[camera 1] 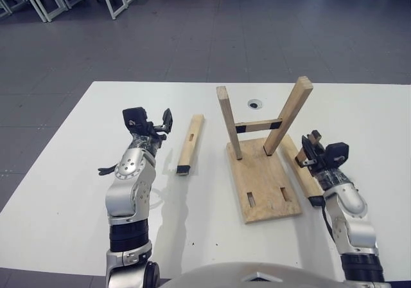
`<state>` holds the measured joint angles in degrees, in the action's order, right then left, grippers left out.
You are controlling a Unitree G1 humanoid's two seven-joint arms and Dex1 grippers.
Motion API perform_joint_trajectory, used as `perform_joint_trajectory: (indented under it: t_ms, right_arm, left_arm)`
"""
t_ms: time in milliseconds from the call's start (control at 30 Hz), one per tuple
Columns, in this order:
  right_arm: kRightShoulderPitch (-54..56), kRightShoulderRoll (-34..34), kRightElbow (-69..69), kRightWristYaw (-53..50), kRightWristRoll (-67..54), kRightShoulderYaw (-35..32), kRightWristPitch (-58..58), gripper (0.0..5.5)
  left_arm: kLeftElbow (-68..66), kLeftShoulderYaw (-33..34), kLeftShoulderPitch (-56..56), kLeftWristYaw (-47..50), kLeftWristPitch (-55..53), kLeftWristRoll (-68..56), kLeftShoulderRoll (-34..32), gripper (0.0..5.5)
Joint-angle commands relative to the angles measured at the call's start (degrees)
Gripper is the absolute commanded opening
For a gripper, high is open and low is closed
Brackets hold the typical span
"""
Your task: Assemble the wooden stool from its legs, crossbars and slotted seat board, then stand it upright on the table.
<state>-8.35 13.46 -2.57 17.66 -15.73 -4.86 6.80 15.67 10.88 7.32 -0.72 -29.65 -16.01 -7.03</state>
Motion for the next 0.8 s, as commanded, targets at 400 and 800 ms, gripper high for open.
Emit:
perform_joint_trajectory:
  t_ms: [400,800]
  right_arm:
    - [5.73,-0.03,-0.04,-12.18,2.95,-6.32,-7.36,0.39]
    - [7.94,1.72,-8.74,-13.16,3.78,-7.2,-15.2,2.6]
  left_arm:
    - [-0.5,-1.37,-0.59,0.21,0.59,0.68,0.95,3.73]
    - [-0.95,-1.53,-1.18,0.38,1.51,1.29,1.7,3.73]
